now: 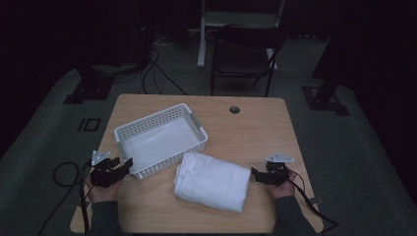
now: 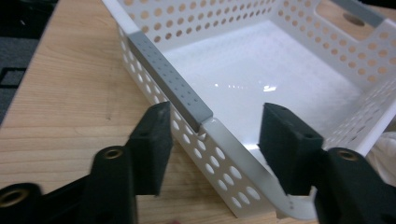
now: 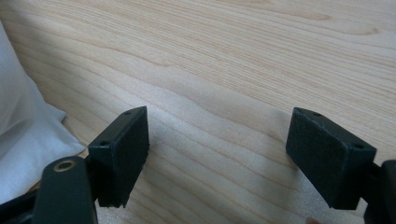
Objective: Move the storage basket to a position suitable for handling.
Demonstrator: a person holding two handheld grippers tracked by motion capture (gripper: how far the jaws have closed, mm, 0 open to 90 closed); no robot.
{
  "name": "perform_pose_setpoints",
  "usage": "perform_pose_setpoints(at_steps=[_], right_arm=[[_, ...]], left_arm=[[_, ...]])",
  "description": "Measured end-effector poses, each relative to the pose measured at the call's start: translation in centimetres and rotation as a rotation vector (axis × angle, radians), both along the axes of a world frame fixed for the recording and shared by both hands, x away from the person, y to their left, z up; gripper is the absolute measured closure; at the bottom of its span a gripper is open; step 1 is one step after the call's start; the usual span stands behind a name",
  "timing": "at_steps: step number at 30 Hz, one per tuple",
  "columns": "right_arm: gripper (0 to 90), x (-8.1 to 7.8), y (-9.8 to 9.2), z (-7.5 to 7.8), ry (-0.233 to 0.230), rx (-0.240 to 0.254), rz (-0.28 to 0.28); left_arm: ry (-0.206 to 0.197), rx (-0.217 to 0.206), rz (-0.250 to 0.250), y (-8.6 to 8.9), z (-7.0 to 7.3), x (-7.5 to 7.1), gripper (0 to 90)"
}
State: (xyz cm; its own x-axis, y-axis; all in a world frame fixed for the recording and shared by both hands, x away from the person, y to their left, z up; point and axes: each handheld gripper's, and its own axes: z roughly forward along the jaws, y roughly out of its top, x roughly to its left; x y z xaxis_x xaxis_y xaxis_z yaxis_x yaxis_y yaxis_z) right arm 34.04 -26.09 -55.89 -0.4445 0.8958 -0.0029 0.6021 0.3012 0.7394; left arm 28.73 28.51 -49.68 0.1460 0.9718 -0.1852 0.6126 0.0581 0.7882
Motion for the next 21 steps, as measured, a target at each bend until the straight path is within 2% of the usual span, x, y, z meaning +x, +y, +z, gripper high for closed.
perform_pose_setpoints(at_steps=[2, 6, 14, 21], right_arm=[[21.4, 0.0, 0.0, 0.0, 0.0, 0.0, 0.0], [21.3, 0.0, 0.0, 0.0, 0.0, 0.0, 0.002], [21.3, 0.0, 0.1, 0.0, 0.0, -0.001, 0.008], [21.4, 0.1, 0.1, 0.0, 0.0, -0.001, 0.011]], left_arm=[[0.015, 0.012, 0.004, -0.2, -0.2, 0.3, 51.1], [0.019, -0.001, 0.017, -0.1, -0.2, 0.7, 52.7], [0.014, 0.063, 0.033, -1.2, -0.2, 2.2, 54.0], [0.011, 0.073, 0.009, -2.0, -0.4, 3.8, 53.6]])
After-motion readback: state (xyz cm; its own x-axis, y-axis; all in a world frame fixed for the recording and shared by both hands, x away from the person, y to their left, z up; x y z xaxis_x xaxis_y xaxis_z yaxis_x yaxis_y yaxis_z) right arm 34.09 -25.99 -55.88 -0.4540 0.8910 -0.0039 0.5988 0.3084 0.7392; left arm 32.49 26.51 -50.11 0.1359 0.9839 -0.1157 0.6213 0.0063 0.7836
